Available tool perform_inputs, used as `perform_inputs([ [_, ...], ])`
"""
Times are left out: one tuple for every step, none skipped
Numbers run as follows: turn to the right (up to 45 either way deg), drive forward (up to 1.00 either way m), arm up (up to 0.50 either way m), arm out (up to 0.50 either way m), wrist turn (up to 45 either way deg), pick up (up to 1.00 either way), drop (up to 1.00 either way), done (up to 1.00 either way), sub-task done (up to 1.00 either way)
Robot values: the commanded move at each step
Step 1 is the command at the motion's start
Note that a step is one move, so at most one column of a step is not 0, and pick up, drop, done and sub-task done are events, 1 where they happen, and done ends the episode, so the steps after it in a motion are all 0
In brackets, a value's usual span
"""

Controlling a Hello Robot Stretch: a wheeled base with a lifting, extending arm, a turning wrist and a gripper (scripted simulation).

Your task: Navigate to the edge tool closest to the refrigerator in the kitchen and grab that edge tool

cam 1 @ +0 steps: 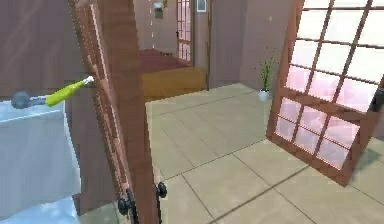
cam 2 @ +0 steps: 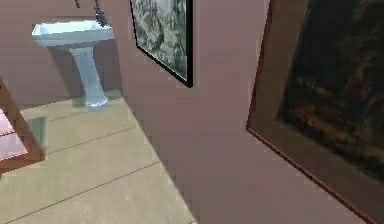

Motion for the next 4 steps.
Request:
perform_inputs([
  [45.0, 0.00, 0.00, 0.00, 0.0, 0.00, 0.00, 0.00, 0.00],
  [9.0, 0.00, 0.00, 0.00, 0.0, 0.00, 0.00, 0.00, 0.00],
  [0.0, 0.35, 0.00, 0.00, 0.0, 0.00, 0.00, 0.00, 0.00],
  [-36.0, 0.00, 0.00, 0.00, 0.0, 0.00, 0.00, 0.00, 0.00],
])
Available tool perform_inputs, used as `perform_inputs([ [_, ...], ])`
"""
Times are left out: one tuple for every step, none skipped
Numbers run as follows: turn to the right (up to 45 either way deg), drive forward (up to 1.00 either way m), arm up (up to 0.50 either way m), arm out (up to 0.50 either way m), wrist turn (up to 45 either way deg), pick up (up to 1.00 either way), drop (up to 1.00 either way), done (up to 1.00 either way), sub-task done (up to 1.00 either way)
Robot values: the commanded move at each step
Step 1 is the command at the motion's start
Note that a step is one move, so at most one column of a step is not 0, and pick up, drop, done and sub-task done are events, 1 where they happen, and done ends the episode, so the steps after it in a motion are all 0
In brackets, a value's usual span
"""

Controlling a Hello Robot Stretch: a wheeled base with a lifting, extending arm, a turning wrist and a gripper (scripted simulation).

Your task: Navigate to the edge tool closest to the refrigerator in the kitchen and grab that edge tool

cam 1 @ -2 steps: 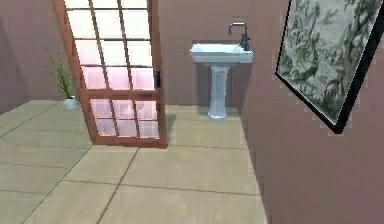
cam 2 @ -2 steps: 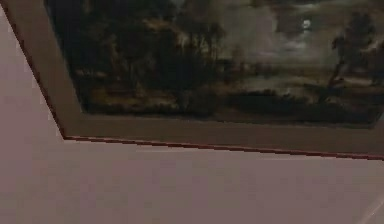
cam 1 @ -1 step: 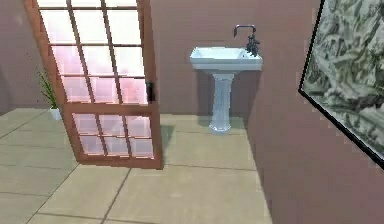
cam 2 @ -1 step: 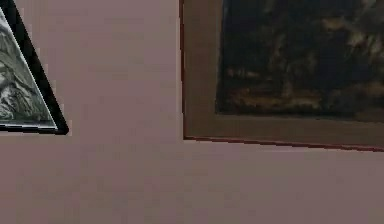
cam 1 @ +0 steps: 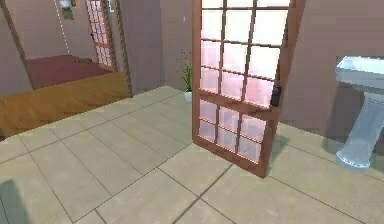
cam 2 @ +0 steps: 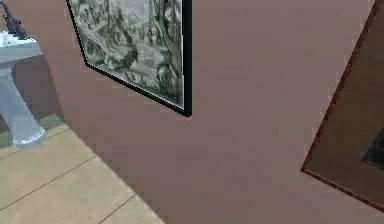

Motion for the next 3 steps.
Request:
perform_inputs([
  [0.0, 0.40, 0.00, 0.00, 0.0, 0.00, 0.00, 0.00, 0.00],
  [-45.0, 0.00, 0.00, 0.00, 0.0, 0.00, 0.00, 0.00, 0.00],
  [-3.0, 0.00, 0.00, 0.00, 0.0, 0.00, 0.00, 0.00, 0.00],
])
